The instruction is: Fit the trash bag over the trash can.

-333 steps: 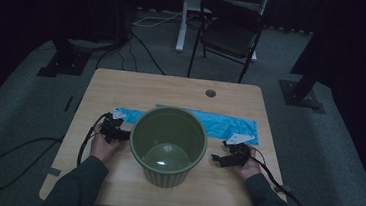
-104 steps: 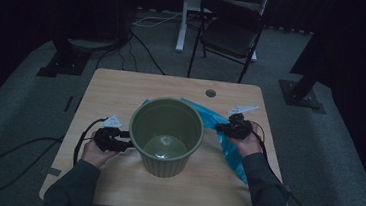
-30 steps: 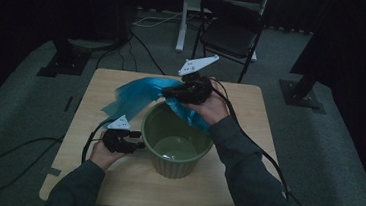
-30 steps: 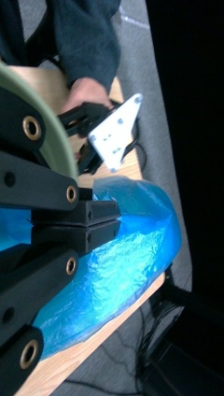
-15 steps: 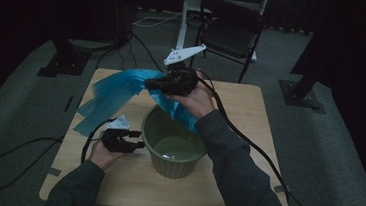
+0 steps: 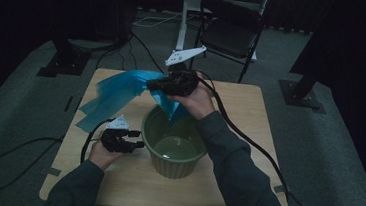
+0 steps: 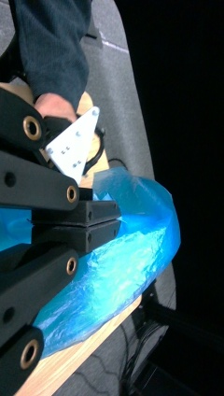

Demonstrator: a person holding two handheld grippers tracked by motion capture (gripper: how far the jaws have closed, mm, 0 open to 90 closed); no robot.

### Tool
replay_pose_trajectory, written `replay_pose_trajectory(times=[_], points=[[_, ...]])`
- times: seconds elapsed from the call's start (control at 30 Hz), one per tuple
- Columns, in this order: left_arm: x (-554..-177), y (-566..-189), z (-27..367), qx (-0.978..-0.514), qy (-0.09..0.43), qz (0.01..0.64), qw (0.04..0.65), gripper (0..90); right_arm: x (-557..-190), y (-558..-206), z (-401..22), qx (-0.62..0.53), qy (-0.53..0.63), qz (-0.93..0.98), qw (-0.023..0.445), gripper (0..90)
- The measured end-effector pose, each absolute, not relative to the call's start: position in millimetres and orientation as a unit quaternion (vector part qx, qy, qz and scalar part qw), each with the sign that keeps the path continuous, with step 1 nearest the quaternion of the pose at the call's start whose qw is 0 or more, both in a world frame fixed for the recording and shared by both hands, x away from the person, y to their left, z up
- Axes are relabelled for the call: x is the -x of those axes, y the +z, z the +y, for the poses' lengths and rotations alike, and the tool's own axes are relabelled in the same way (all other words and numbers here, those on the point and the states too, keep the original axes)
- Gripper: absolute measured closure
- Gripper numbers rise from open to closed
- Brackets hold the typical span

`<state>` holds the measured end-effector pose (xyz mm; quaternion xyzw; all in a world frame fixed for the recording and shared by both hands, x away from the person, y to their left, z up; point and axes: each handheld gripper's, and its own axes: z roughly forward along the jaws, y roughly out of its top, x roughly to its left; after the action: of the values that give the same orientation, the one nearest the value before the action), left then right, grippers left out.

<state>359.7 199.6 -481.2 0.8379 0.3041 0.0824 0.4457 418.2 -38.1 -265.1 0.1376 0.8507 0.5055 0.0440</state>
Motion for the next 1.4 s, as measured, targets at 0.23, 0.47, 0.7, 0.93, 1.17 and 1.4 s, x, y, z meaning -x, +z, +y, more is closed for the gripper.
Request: replay_pose_trajectory(times=[0.23,0.47,0.7,0.93,1.17,1.4], points=[[-359,-480,201,-0.834,0.082,0.304,0.453,46.3,-417,-273,-49,-0.143,0.495,0.855,0.053,89.6],[-360,-479,203,-0.833,0.083,0.304,0.455,46.8,-421,-281,-61,-0.155,0.491,0.856,0.055,89.6],[-359,-477,205,-0.83,0.088,0.305,0.458,48.0,-423,-289,-74,-0.169,0.489,0.854,0.055,89.6],[-358,-472,212,-0.819,0.104,0.313,0.469,47.8,-420,-296,-84,-0.17,0.488,0.854,0.055,89.6],[-355,-463,224,-0.801,0.127,0.323,0.489,47.6,-416,-299,-92,-0.173,0.487,0.854,0.057,89.6],[-351,-453,236,-0.781,0.155,0.332,0.505,47.3,-409,-299,-90,-0.16,0.483,0.859,0.059,89.6]])
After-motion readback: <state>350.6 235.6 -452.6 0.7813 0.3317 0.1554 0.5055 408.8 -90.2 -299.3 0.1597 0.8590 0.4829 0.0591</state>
